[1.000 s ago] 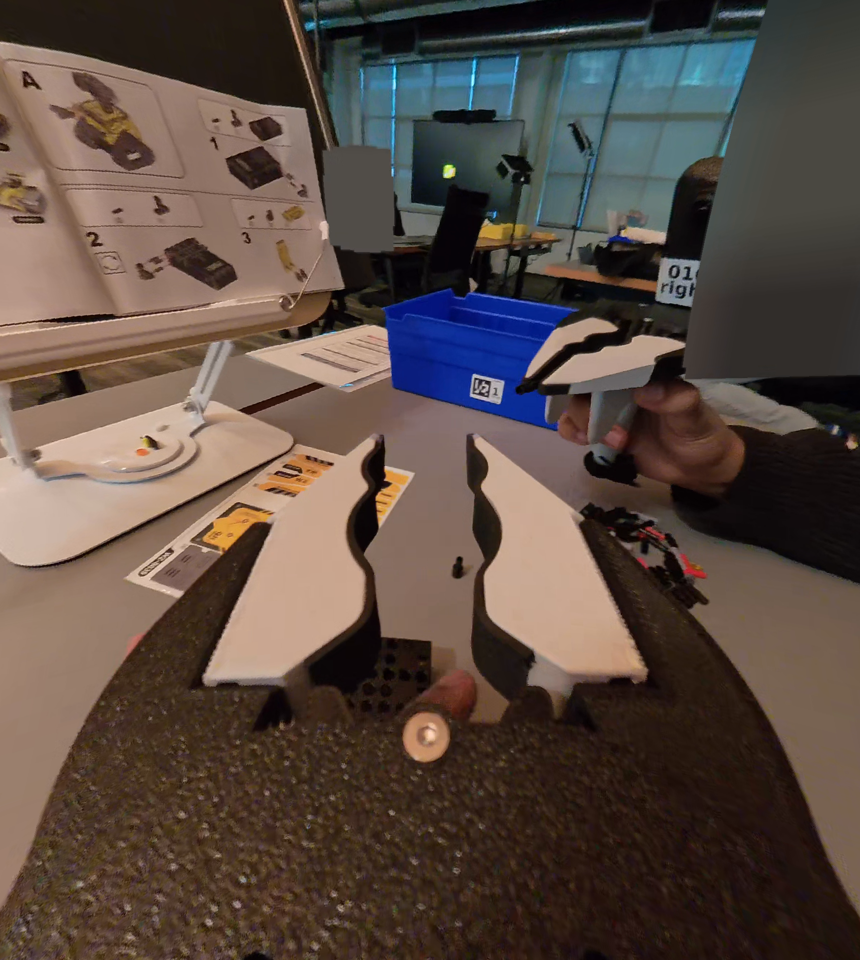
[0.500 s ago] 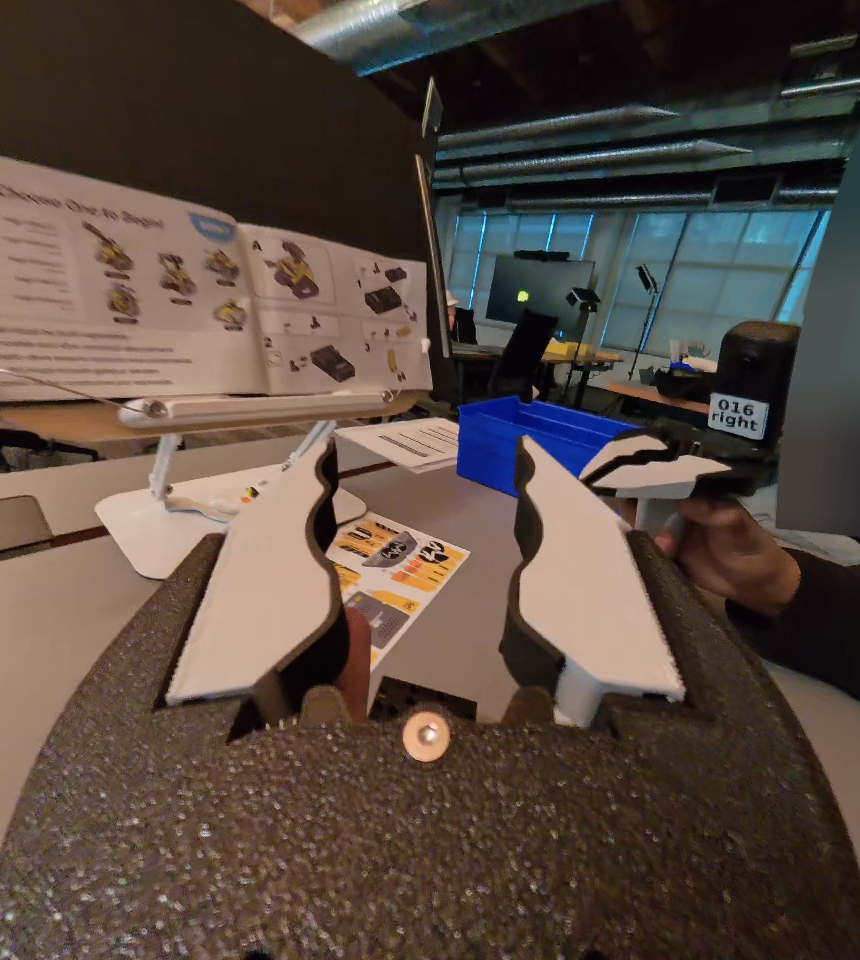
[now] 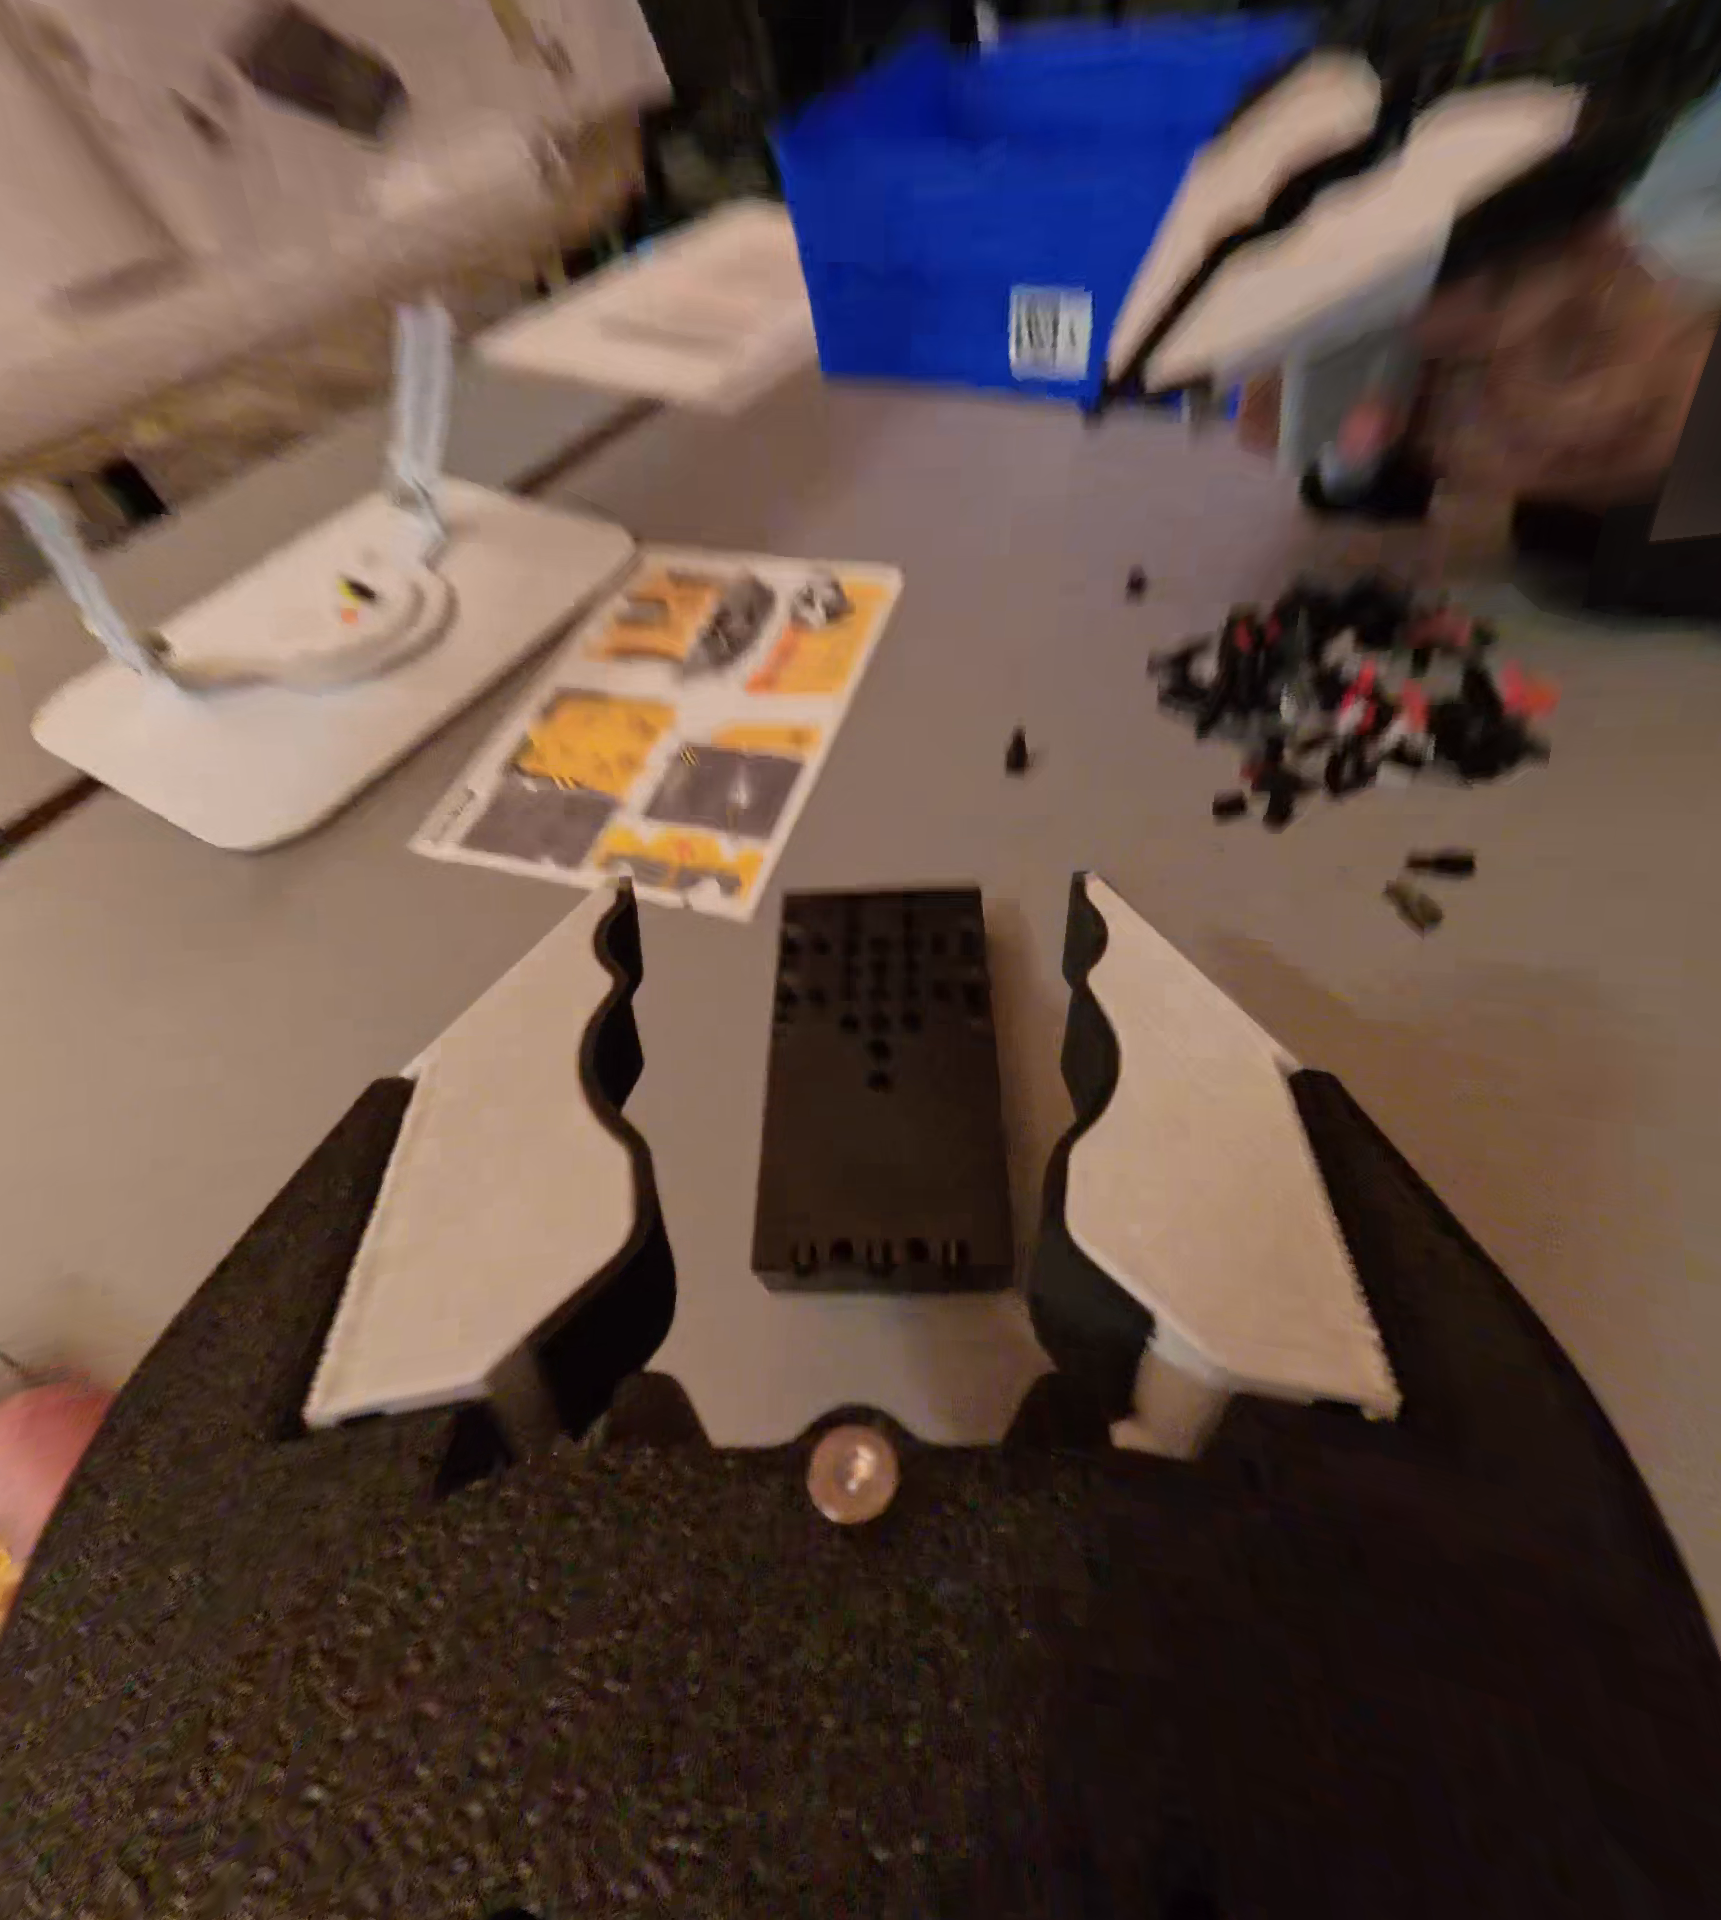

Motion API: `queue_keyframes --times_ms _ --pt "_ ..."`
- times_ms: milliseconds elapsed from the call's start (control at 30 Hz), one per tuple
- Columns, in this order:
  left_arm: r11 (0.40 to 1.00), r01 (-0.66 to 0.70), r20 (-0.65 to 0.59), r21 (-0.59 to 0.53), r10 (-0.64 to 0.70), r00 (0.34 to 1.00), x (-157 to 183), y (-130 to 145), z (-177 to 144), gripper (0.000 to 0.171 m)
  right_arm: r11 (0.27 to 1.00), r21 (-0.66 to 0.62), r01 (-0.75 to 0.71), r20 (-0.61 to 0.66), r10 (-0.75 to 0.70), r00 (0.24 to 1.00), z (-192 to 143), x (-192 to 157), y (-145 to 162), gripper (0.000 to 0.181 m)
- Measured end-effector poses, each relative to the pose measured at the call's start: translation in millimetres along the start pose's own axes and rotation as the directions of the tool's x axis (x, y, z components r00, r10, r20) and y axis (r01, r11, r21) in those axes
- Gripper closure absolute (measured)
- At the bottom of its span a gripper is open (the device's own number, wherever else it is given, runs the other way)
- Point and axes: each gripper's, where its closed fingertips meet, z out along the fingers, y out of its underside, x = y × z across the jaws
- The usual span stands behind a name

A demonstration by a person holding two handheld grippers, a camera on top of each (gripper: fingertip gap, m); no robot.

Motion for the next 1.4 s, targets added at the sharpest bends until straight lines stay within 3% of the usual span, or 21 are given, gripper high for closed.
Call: queue_keyframes --times_ms 133,300,633,1400 --pt "0.983 -0.04 0.005 -0.18 0.042 0.999 11.3 33.6 23.8 0.09 1.0 -0.004 0.008 0.009 -0.008 1.0 2.0 -3.9 0.3 0.177" --pt "0.974 0.069 -0.04 -0.216 -0.08 0.996 18.5 42.9 37.1 0.09 0.998 -0.018 0.053 0.008 -0.053 0.999 4.1 -10.4 -0.9 0.176" --pt "0.962 0.047 0.092 -0.271 -0.023 0.995 -1.8 54.7 43.6 0.09 0.996 -0.023 0.09 0.015 -0.089 0.996 7.1 -17.5 -1.5 0.177" --pt "0.94 0.045 0.118 -0.338 -0.005 0.993 -5.2 65.2 47.7 0.091 0.998 -0.046 0.049 0.031 -0.047 0.998 12.7 -14.5 10.8 0.176"
